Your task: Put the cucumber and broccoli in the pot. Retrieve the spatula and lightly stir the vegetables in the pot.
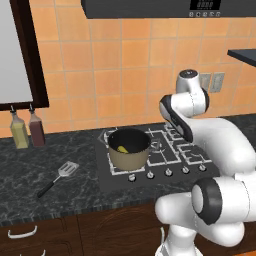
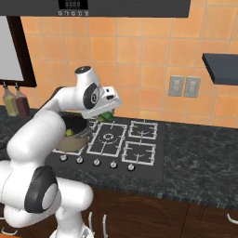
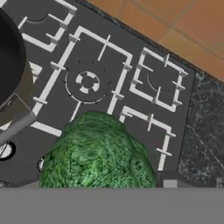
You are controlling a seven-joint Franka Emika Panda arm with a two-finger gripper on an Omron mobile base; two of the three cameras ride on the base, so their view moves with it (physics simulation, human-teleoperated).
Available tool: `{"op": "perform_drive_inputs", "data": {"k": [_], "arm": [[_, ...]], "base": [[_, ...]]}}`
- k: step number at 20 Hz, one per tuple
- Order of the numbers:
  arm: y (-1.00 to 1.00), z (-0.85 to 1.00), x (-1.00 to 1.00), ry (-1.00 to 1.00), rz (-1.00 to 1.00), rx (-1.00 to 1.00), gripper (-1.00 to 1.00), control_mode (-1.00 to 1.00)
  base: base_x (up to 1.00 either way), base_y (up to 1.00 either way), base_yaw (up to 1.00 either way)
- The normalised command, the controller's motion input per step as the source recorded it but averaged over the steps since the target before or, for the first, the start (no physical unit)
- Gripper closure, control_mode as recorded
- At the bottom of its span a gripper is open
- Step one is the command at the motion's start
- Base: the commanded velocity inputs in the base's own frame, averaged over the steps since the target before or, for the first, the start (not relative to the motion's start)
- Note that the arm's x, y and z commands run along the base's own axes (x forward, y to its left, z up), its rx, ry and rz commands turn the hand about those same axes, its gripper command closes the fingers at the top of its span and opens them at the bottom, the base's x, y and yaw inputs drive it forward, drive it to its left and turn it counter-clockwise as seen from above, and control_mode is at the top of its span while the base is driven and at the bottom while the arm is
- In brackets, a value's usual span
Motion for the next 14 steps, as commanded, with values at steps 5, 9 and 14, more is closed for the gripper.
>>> {"op": "perform_drive_inputs", "data": {"k": [5,9,14], "arm": [[1.0,0.0,0.19,0.14,0.0,0.0,1.0,-1.0],[1.0,-0.11,0.29,0.17,0.0,0.0,1.0,-1.0],[0.96,-0.39,0.43,0.17,0.0,0.02,1.0,-1.0]], "base": [[0.0,0.0,0.0],[0.0,0.0,0.0],[0.0,0.0,0.0]]}}
